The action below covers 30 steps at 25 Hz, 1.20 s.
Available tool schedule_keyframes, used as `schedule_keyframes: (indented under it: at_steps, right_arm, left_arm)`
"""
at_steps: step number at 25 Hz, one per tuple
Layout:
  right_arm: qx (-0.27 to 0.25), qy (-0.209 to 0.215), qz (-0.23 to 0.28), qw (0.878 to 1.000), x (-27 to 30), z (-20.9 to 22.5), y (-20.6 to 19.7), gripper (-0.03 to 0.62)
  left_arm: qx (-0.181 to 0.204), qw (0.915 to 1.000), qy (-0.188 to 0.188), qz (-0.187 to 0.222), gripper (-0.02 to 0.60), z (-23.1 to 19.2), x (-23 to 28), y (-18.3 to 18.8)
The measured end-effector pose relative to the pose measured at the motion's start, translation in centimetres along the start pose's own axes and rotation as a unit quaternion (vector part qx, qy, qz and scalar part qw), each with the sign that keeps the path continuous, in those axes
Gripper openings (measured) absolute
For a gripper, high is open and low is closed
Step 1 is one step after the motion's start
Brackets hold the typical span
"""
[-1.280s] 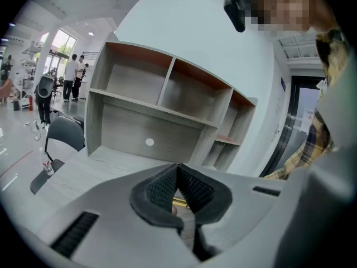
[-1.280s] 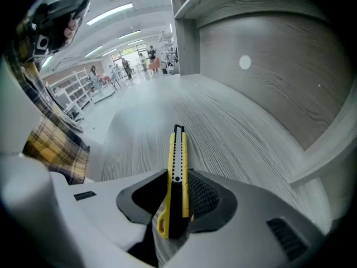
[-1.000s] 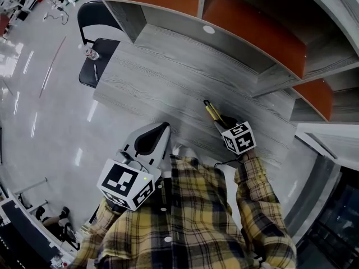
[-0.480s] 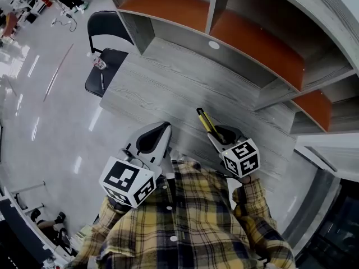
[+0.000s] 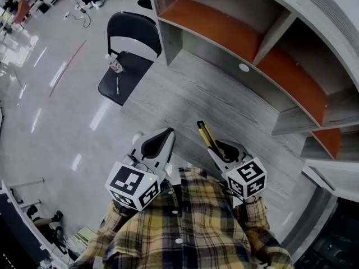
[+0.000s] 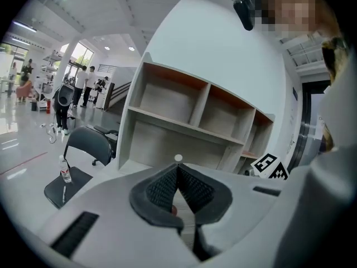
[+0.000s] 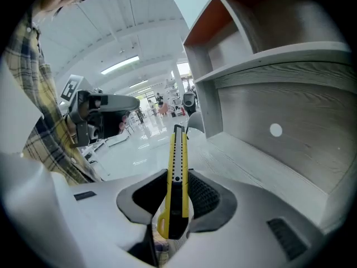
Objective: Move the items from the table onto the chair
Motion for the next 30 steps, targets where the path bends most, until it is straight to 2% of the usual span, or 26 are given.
schedule_keyframes:
  at_steps: [7, 13, 21, 26, 30]
  right_arm:
    - [-0.001, -0.019, 0.003, 1.000, 11.0, -4.1, 7.0, 0.126]
    - [0.028, -0.037, 0.005, 0.999, 22.0, -8.3, 12.2, 0.126]
    - [0.046, -0.016, 0.029, 0.998, 36.1, -14.3, 19.3, 0.126]
    - [0.079, -0.029, 0.046, 0.995, 44.8, -15.2, 21.1, 0.126]
    - [0.115, -0.052, 0.027, 0.992, 51.6, -13.4, 18.7, 0.126]
  left_arm:
    - [-0.010, 0.9998, -0.004, -0.019, 0.005, -14.2, -3.3, 1.8]
    - [-0.006, 0.9990, -0.020, -0.040, 0.005, -26.6, -5.8, 3.0]
    - [-0.022, 0.9980, -0.016, -0.057, 0.005, -40.0, -7.7, 3.1]
    - [-0.028, 0.9975, -0.011, -0.064, 0.005, -45.7, -7.7, 1.3]
    - [-0.056, 0.9952, -0.003, -0.080, 0.005, -48.6, -7.2, -2.3]
Point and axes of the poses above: the fingertips, and each gripper's own axes: x forward along the fingers, z to its right, y out of its top, the point moved 2 cm from there along -x, backward along the fingers
